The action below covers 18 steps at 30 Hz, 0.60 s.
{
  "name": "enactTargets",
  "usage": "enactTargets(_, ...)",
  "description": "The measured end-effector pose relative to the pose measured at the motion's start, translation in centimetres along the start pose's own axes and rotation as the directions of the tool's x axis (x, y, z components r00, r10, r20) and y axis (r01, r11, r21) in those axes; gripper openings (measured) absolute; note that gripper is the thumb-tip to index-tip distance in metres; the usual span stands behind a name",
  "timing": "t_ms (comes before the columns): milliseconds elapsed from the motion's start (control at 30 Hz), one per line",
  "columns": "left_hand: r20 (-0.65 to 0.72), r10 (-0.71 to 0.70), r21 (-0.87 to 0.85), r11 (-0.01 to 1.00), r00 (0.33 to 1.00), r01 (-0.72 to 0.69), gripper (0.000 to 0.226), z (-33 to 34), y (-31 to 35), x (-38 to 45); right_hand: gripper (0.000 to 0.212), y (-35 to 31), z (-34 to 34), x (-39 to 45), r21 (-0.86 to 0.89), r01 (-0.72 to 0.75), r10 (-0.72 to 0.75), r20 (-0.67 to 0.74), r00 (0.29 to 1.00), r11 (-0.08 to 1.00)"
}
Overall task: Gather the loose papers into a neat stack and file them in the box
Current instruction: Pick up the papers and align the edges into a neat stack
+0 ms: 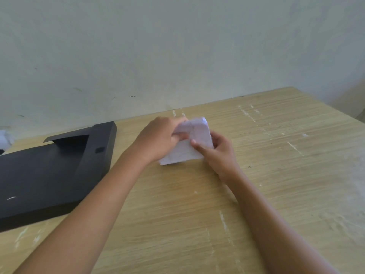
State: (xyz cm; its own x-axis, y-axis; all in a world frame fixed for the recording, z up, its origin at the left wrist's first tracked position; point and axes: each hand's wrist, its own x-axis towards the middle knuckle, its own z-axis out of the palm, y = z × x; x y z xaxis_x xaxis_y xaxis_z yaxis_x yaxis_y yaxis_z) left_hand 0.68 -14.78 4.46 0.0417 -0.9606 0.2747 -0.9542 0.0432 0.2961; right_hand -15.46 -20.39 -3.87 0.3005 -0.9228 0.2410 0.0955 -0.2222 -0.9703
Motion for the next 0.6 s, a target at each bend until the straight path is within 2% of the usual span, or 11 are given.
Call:
enactTargets(67, -0.081, -0.088, -0.327, 0.943, 0.993, 0.056, 0.006, -0.5, 0.2, -0.3, 0.030, -1.3, -0.2, 0.2, 0.219, -0.013, 0.023, -0.044, 0.999, 0.976)
enactTargets(133, -0.111, -0.197, -0.631, 0.771, 0.974, 0.084, 0.010, 0.1, 0.7, -1.0, 0.036, -2.1, 0.0, 0.2, 0.364, -0.013, 0.018, -0.009, 1.000, 0.931)
enactTargets(233, -0.183, -0.394, -0.801, 0.590, 0.901, 0.095, 0.009, 3.0, 1.0, -2.5, 0.030, -2.1, 1.4, -0.5, 0.281, 0.011, -0.009, -0.008, 1.000, 0.960)
enactTargets(300, -0.228, -0.496, -0.842, 0.532, 0.838, 0.086, 0.008, 5.2, 1.0, -3.5, 0.027, -1.7, 2.4, -1.0, 0.185, 0.043, -0.036, -0.041, 0.999, 0.982)
enactTargets(367, -0.243, -0.557, -0.870, 0.487, 0.794, 0.076, 0.022, 6.8, 1.4, -4.1, 0.019, -1.4, 3.0, -1.1, 0.086, 0.100, -0.095, -0.059, 0.994, 0.991)
enactTargets(433, -0.253, -0.564, -0.863, 0.499, 0.786, 0.081, 0.035, 7.8, 1.7, -4.3, 0.014, -1.2, 3.2, -1.3, 0.003, 0.131, -0.130, -0.060, 0.990, 0.991)
enactTargets(600, -0.395, -0.481, -0.670, 0.734, 0.783, 0.113, 0.039, 8.8, 2.0, -4.1, 0.005, -1.1, 3.3, -1.6, -0.134, 0.205, -0.213, -0.053, 0.976, 0.970)
